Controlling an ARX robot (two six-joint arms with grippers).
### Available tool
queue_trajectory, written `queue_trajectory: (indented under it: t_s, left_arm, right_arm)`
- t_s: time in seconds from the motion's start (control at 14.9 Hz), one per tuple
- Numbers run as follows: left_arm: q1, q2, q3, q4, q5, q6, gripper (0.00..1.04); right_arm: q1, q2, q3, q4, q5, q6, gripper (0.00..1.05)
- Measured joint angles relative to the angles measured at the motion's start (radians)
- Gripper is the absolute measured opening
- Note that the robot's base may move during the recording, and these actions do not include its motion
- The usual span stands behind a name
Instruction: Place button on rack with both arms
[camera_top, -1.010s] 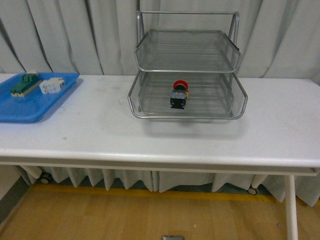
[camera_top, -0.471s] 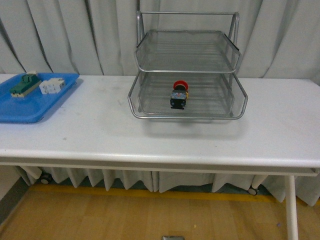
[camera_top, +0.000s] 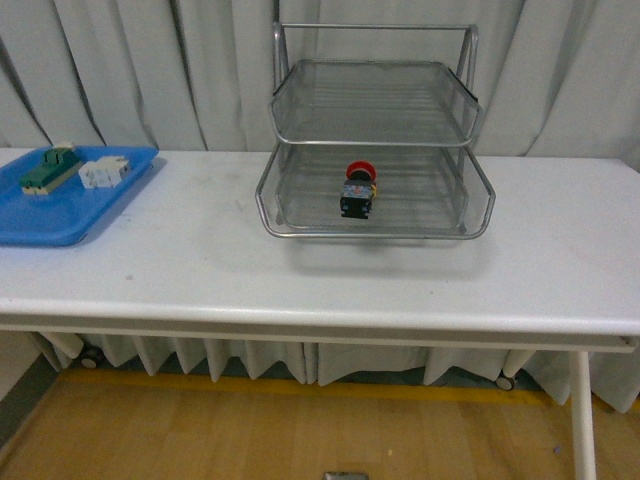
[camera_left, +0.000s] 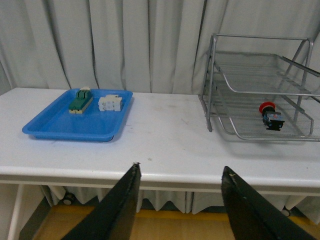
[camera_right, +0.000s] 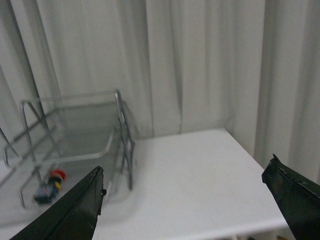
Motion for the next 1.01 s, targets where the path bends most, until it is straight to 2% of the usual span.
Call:
queue_trajectory:
  t_s: [0.07,0.13,0.27,0.34,0.47,0.54,0.61,0.67,0.94,1.01]
  left_arm:
    - [0.000,0.000,0.000,0.001,0.000,0.000,0.65]
    - [0.000,0.000,0.000,0.000,0.000,0.000,0.77]
    - [0.000,0.000,0.000,0.000,0.000,0.000,0.96]
    - [0.000,0.000,0.000,0.000,0.000,0.001,0.99]
    - [0.000,0.000,0.000,0.000,0.000,0.001,0.98]
    - [0.000,0.000,0.000,0.000,0.000,0.001,0.98]
    - [0.000,0.000,0.000,0.000,0.000,0.001,0.98]
    - [0.000,0.000,0.000,0.000,0.000,0.001,0.98]
    - [0.000,0.000,0.000,0.000,0.000,0.001,0.98]
    - [0.000,0.000,0.000,0.000,0.000,0.001,0.98]
  right_arm:
    - [0.021,0.203,0.118,0.122,-0.005,0.033,0.98]
    - [0.063,0.447,0.303,0.139,-0.015,0.077,0.98]
    - [0.112,0.716,0.514,0.035,-0.026,0.120,0.98]
    - [0.139,0.867,0.639,-0.049,-0.027,0.143,0.98]
    - [0.207,1.125,0.939,-0.264,-0.056,0.189,0.98]
    - [0.226,1.175,1.022,-0.333,-0.069,0.194,0.91]
    - [0.252,1.222,1.104,-0.413,-0.074,0.194,0.80]
    - [0.296,1.307,1.199,-0.563,-0.093,0.194,0.56]
    - [0.319,1.418,1.255,-0.758,-0.101,0.224,0.09]
    - [0.320,1.439,1.271,-0.787,-0.115,0.234,0.02]
